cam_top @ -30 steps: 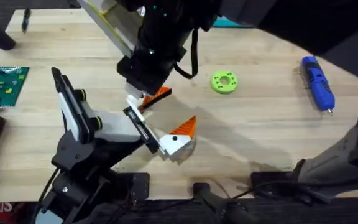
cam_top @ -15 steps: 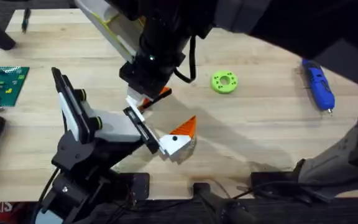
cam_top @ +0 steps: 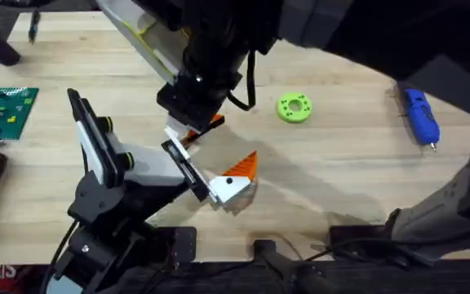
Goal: Pick up the gripper from the table and insert it into the empty holder that is missing its gripper. Then pick up a screw, insert it into the mounting hole, and use the screwdriver to tighten it. Finally, clean up the table by picking up the vegetable and placing it into the bucket.
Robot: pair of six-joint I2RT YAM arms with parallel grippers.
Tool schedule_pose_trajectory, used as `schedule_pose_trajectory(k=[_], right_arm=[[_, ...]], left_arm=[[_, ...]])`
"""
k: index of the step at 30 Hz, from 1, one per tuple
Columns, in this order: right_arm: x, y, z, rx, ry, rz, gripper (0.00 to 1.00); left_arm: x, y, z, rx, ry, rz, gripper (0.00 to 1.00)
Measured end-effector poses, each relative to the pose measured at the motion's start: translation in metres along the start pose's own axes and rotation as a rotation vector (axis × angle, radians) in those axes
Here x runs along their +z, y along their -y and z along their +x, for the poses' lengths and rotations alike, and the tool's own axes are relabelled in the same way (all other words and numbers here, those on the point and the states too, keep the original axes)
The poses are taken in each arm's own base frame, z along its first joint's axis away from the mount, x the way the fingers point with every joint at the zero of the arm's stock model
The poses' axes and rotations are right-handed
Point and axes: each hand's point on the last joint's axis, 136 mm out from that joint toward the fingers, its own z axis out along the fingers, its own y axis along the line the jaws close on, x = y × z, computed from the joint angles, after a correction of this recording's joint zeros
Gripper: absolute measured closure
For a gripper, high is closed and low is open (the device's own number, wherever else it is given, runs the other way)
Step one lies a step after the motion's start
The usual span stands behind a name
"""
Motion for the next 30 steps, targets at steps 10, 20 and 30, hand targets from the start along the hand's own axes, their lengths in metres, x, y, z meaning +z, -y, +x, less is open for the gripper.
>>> schedule_pose_trajectory(k=[10, 20, 30], right_arm=[[0.0002, 0.0, -0.0003, 0.0, 0.001, 0.0, 0.994], [0.0002, 0.0001, -0.0002, 0.0, 0.001, 0.0, 0.993], [0.0003, 0.0, 0.0001, 0.001, 0.0, 0.0, 0.918]], left_arm=[[0.0, -0.0004, -0.0001, 0.0, 0.0, -0.002, 0.014], [0.0, -0.0004, -0.0001, 0.0, 0.0, -0.002, 0.014], [0.0, -0.0005, -0.0001, 0.0, 0.0, -0.003, 0.014]])
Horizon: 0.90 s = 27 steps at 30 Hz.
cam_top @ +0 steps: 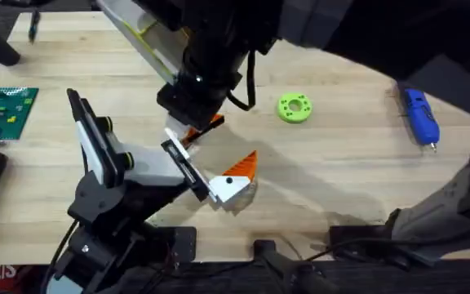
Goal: Pick up the gripper from the table and insert it into the empty holder that is missing its gripper. Then pick up a screw, insert it into the mounting hole, and use the screwdriver to tighten it. Finally, clean up the table by picking up the vegetable and placing it into the bucket.
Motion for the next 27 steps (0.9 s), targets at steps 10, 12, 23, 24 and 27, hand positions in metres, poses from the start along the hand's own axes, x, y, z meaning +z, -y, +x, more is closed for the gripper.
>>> schedule_pose_trajectory(k=[10, 12, 23, 24, 27], right_arm=[[0.0, 0.006, 0.001, 0.008, -0.002, 0.02, 0.331], [-0.002, 0.013, 0.001, 0.016, 0.0, 0.044, 0.1], [-0.037, 0.018, 0.001, 0.038, 0.064, 0.036, 0.008], [-0.043, 0.021, 0.002, 0.046, 0.076, 0.04, 0.008], [-0.066, 0.033, 0.006, 0.073, 0.115, 0.058, 0.008]], left_arm=[[0.0, -0.001, 0.0, 0.001, 0.001, -0.004, 0.014], [0.0, -0.001, 0.0, 0.0, 0.001, -0.005, 0.015], [0.0, -0.001, 0.0, 0.002, 0.002, -0.005, 0.014], [0.0, -0.001, 0.0, 0.002, 0.002, -0.005, 0.014], [0.0, -0.001, 0.0, 0.003, 0.002, -0.005, 0.015]])
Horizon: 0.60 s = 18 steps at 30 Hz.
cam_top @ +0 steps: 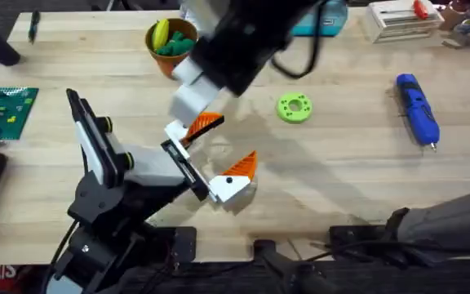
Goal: Pick up the gripper from the table and insert it into the empty holder that is missing its gripper. Then pick up a screw, insert it into the mounting hole, and use the screwdriver to tighten it. Finally, clean up the table by picking up the vegetable and placing it into the bucket.
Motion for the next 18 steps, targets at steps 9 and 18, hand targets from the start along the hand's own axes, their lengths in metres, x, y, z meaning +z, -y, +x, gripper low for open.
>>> schedule_pose_trajectory(k=[9, 18], right_arm=[[-0.054, 0.034, 0.015, 0.034, 0.062, 0.058, 0.008], [-0.075, 0.028, 0.048, -0.069, 0.021, -0.179, 0.008]], left_arm=[[0.0, 0.0, 0.0, 0.002, 0.0, 0.0, 0.014], [0.0, 0.0, 0.0, 0.002, 0.0, 0.0, 0.014]])
